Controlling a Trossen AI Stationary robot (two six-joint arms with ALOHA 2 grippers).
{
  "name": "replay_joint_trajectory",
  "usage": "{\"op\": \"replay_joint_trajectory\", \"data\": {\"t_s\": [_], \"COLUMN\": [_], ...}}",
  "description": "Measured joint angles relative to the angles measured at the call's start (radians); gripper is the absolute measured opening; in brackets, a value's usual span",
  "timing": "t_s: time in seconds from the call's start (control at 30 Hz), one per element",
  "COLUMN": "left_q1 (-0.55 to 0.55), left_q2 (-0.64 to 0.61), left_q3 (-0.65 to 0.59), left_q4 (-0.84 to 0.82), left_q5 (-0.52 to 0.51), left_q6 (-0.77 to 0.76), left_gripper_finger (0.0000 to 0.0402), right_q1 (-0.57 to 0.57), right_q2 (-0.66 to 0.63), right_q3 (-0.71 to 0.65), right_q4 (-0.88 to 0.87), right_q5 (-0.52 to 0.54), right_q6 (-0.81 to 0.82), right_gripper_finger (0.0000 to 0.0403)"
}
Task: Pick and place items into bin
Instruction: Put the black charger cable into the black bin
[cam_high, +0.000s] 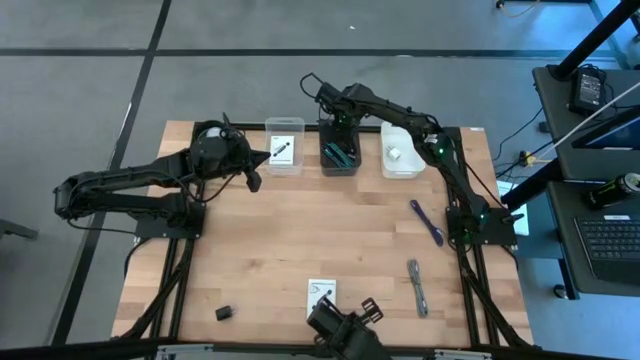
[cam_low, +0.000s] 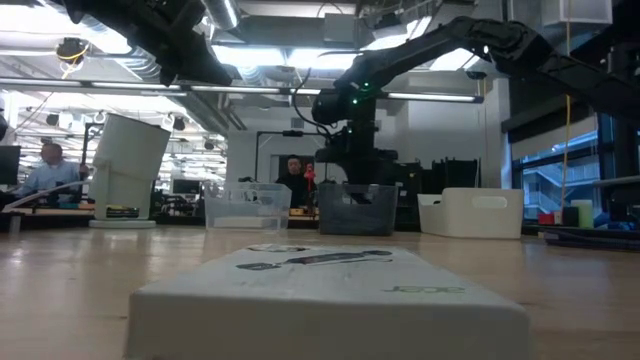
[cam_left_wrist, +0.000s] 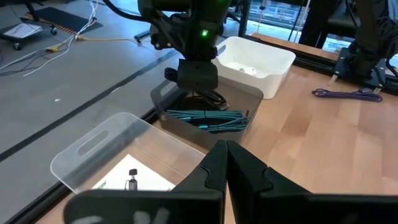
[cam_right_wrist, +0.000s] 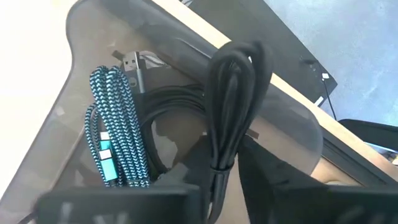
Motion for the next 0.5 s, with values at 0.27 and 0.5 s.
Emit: {"op": "replay_joint_trajectory", "data": {"t_s": [0.27,0.5], "left_q1": [0.000,0.000], "left_q2": [0.000,0.000], "left_q3": [0.000,0.000], "left_q4": [0.000,0.000], "left_q5": [0.000,0.000], "left_q6": [-0.010,-0.010], "left_gripper_finger": [0.0002,0.0002], "right_q1": [0.002,0.002], "right_q2": [-0.033,-0.107], "right_q3": [0.000,0.000], "right_q4": [0.006,0.003], "right_q5": [-0.003,-0.099], "right_q6": [-0.025,-0.055], "right_gripper_finger": [0.0015,0.0008]}}
